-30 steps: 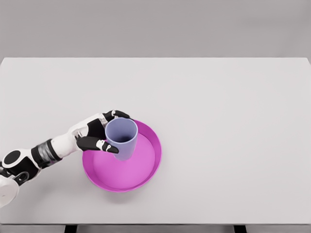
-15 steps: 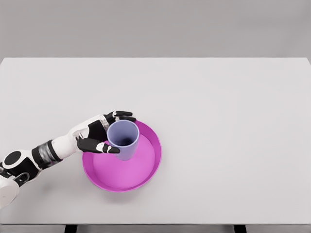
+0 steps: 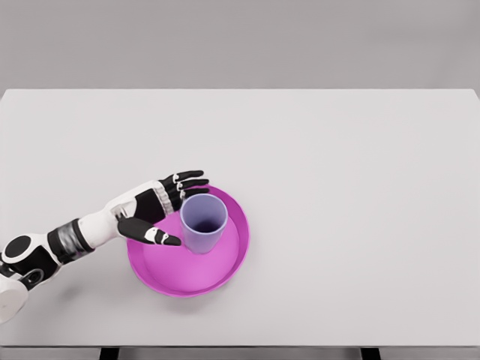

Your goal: Flip the cup with left arm and place it on the plate

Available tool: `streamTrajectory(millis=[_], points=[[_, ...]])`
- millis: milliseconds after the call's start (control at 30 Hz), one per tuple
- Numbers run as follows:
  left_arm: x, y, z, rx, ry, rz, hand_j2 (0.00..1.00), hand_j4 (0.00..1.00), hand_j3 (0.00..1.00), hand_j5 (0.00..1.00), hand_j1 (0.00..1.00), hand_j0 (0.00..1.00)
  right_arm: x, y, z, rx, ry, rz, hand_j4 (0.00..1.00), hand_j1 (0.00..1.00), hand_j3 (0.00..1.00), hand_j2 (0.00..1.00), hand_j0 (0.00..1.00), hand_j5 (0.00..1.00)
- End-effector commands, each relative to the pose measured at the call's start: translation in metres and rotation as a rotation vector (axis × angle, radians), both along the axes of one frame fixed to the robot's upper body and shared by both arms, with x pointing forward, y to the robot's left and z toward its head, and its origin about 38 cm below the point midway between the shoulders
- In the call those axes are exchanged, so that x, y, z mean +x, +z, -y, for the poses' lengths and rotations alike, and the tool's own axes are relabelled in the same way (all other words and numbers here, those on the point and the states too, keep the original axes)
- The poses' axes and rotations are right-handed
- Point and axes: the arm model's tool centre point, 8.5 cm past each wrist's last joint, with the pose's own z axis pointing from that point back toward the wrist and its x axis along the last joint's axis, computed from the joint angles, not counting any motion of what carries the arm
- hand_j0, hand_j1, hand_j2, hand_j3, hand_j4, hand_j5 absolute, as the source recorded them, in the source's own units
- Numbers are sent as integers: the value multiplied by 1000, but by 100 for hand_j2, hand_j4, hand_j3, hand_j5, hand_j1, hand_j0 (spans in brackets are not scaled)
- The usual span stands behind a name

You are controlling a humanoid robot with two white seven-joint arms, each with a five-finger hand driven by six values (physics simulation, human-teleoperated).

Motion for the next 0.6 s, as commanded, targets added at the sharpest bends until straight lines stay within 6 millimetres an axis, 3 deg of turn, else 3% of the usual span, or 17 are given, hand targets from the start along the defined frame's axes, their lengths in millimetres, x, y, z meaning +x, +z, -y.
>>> streamTrajectory(millis=[0, 167, 267, 367, 433, 467, 500, 567], points=[[1, 3, -3, -1, 8, 6, 100, 100, 100, 100, 100, 100, 0, 0, 0, 0, 0, 0, 100, 100, 100, 100, 100, 100], [3, 7, -9, 0, 17, 15, 100, 100, 100, 100, 100, 100, 0, 0, 0, 0, 0, 0, 100, 100, 100, 100, 100, 100], [9, 22, -31, 32, 49, 50, 100, 100, 100, 100, 100, 100, 0, 0, 0, 0, 0, 0, 100, 100, 100, 100, 100, 100], [14, 49, -57, 78, 73, 112, 100, 100, 100, 100, 100, 100, 0, 0, 0, 0, 0, 0, 100, 100, 100, 100, 100, 100], [21, 81, -64, 57, 93, 208, 100, 100, 100, 100, 100, 100, 0, 0, 0, 0, 0, 0, 100, 100, 100, 100, 100, 100], [22, 86, -67, 65, 99, 225, 100, 100, 100, 100, 100, 100, 0, 0, 0, 0, 0, 0, 100, 100, 100, 100, 100, 100], [22, 93, -82, 149, 101, 253, 100, 100, 100, 100, 100, 100, 0, 0, 0, 0, 0, 0, 100, 100, 100, 100, 100, 100], [24, 99, -91, 308, 70, 335, 100, 100, 100, 100, 100, 100, 0, 0, 0, 0, 0, 0, 100, 100, 100, 100, 100, 100]])
